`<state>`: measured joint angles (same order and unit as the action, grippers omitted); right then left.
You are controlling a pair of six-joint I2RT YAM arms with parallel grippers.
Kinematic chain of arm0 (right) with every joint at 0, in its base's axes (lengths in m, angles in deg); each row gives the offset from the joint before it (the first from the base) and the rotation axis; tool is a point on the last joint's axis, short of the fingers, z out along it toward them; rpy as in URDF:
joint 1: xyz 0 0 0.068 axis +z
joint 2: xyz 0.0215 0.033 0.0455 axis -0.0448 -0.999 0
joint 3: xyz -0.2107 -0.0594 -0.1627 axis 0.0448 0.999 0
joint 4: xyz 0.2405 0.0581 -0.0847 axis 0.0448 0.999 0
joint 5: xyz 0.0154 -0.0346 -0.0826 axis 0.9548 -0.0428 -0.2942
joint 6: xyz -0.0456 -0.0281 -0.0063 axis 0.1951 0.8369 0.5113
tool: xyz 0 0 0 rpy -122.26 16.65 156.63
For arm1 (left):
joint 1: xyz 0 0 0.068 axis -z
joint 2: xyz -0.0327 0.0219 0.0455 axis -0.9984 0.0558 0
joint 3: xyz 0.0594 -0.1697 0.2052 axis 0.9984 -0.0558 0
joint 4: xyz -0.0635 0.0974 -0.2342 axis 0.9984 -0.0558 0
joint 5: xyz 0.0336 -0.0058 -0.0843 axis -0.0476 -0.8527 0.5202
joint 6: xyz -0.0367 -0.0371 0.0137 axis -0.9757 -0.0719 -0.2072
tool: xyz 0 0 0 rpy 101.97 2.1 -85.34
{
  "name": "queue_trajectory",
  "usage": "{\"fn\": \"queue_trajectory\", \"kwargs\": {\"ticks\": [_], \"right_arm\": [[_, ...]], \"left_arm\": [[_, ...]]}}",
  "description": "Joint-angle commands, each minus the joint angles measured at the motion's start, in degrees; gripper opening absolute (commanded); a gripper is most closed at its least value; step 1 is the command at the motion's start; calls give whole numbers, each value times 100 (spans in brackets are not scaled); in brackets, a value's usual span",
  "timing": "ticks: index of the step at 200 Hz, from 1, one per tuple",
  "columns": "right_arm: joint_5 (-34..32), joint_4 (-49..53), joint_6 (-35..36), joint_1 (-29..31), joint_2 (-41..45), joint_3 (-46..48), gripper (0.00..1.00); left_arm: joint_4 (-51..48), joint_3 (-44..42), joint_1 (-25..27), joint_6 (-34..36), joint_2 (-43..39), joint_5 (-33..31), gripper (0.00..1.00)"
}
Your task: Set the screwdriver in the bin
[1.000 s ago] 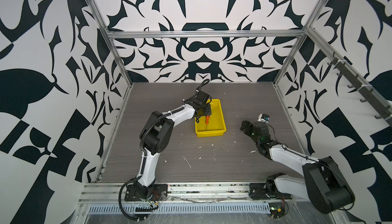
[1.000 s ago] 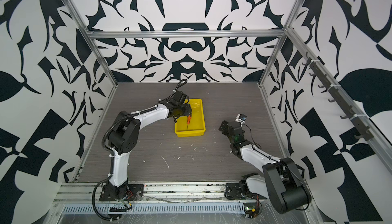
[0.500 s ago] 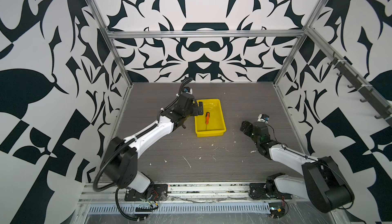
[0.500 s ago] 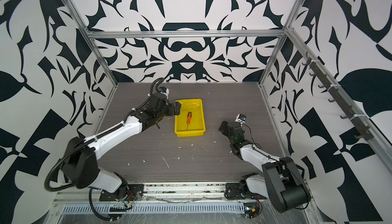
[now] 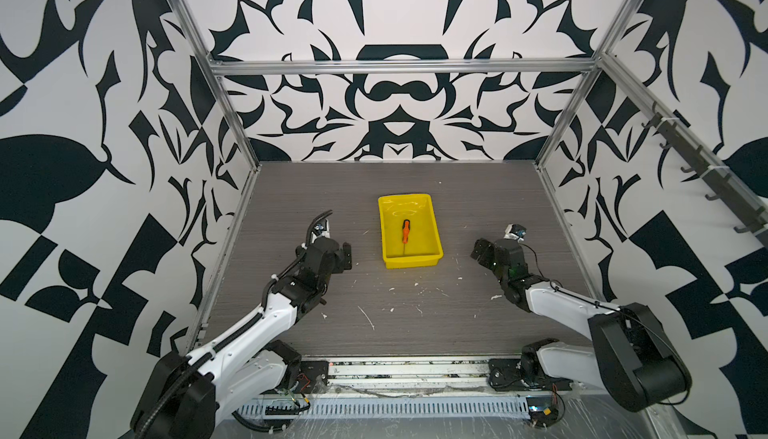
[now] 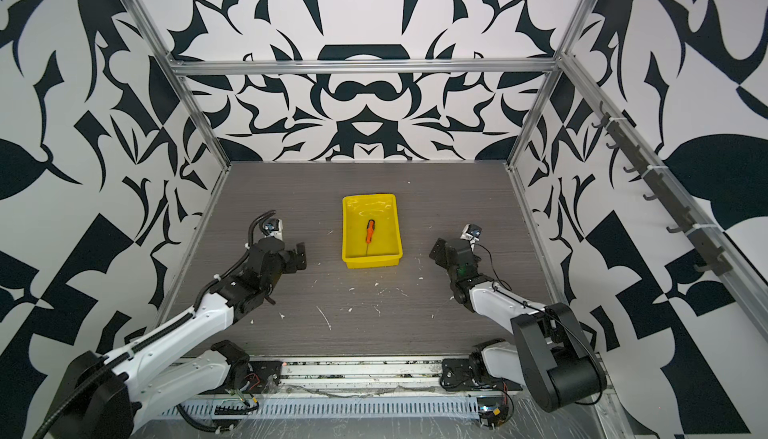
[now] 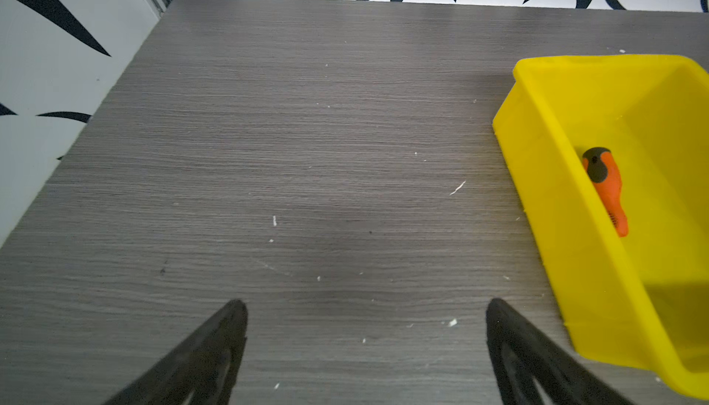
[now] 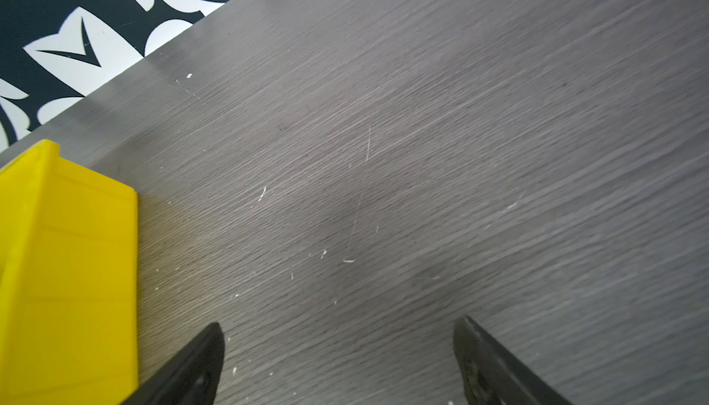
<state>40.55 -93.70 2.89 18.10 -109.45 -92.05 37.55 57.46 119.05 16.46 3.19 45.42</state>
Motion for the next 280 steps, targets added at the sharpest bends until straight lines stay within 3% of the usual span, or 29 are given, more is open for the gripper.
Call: {"fn": "queue_trajectory", "kwargs": {"ticks": [1, 26, 57, 96, 121, 137, 206, 229, 256, 264, 280], "right_arm": [[-463, 16, 410, 29, 278, -172, 96], [-976, 668, 695, 35, 879, -486, 96], [-1753, 826, 1473, 31, 1581, -567, 96], [-2519, -910, 3149, 29, 1449, 4, 100], [-2458, -1183, 3835, 12, 655, -187, 99], [-2455, -1152, 3827, 15, 56, -406, 99], [-1867, -2948, 3780, -147, -1636, -241, 100], [-1506, -3115, 3709, -259, -1462, 6, 100], [-905, -4374, 3702, -444, -1845, 548, 98], [-1015, -4924, 3947, -366, -2115, 561, 94], [-1237, -4478, 3928, -243, -1952, 476, 91]], "left_arm": [[352, -205, -17, 357, -475, -76, 100], [157, -198, -17, 192, -579, -200, 100], [-549, 162, -17, -521, -217, -1325, 100], [-475, 126, -17, -443, -258, -1070, 100], [-401, -57, -17, -461, -575, -1165, 100], [-353, -167, -17, -469, -774, -1160, 100], [-370, -130, -17, -487, -719, -1197, 100], [-406, -35, -17, -487, -535, -1199, 100], [-422, 54, -17, -496, -375, -1183, 100], [-414, 51, -17, -496, -374, -1165, 100], [-380, 5, -17, -481, -446, -1140, 100]]}}
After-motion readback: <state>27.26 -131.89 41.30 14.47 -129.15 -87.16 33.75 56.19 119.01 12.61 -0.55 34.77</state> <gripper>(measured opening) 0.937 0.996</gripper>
